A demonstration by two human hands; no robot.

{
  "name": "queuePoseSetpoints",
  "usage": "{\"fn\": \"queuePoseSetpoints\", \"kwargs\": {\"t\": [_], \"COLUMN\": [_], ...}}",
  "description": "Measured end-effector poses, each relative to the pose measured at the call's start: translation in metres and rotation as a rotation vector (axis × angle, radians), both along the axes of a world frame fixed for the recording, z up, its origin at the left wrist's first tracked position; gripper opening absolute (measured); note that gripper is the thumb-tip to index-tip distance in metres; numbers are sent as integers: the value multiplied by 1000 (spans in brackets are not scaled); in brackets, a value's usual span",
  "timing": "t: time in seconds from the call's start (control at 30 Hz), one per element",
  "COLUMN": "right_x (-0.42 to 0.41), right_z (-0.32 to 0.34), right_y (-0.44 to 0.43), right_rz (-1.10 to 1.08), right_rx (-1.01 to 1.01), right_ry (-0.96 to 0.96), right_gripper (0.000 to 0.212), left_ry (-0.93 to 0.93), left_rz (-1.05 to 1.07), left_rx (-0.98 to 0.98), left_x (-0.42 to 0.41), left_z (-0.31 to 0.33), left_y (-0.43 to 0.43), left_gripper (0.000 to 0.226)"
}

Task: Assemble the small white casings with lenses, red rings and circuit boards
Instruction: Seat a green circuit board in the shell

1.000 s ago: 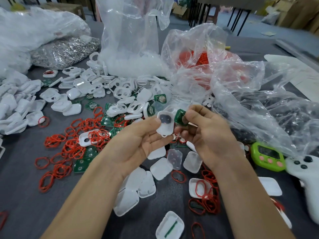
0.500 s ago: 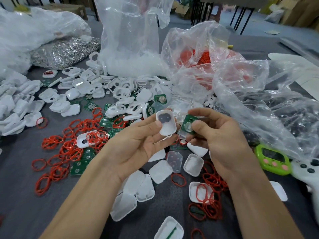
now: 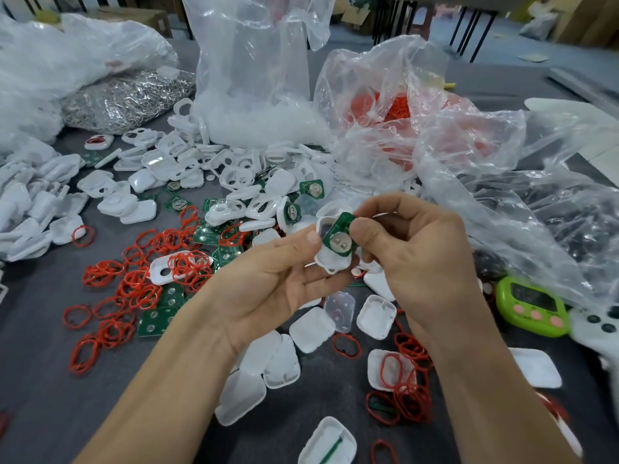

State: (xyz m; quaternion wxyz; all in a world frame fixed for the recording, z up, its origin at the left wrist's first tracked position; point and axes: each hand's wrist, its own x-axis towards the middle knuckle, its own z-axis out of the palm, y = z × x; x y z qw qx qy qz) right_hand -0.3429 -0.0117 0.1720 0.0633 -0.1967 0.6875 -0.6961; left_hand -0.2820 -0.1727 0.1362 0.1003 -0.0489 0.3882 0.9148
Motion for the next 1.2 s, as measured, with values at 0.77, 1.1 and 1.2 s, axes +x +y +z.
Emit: {"fn": "queuePoseSetpoints", "kwargs": {"t": [0.77, 1.1, 1.2], "right_x": [-5, -4, -1], "right_z": [-7, -13, -13], "right_y": [1, 0, 1], "right_rz": [58, -114, -134], "right_rx": [79, 137, 157], "right_ry": [-60, 56, 109], "right_gripper": [24, 7, 8], "left_ry": [-57, -53, -38], "left_rz": [44, 21, 20], "left_rx": [-56, -12, -4], "left_x": [0, -1, -1], "left_z": [-1, -3, -2], "left_y": [4, 3, 3], "left_gripper": [35, 36, 35]}}
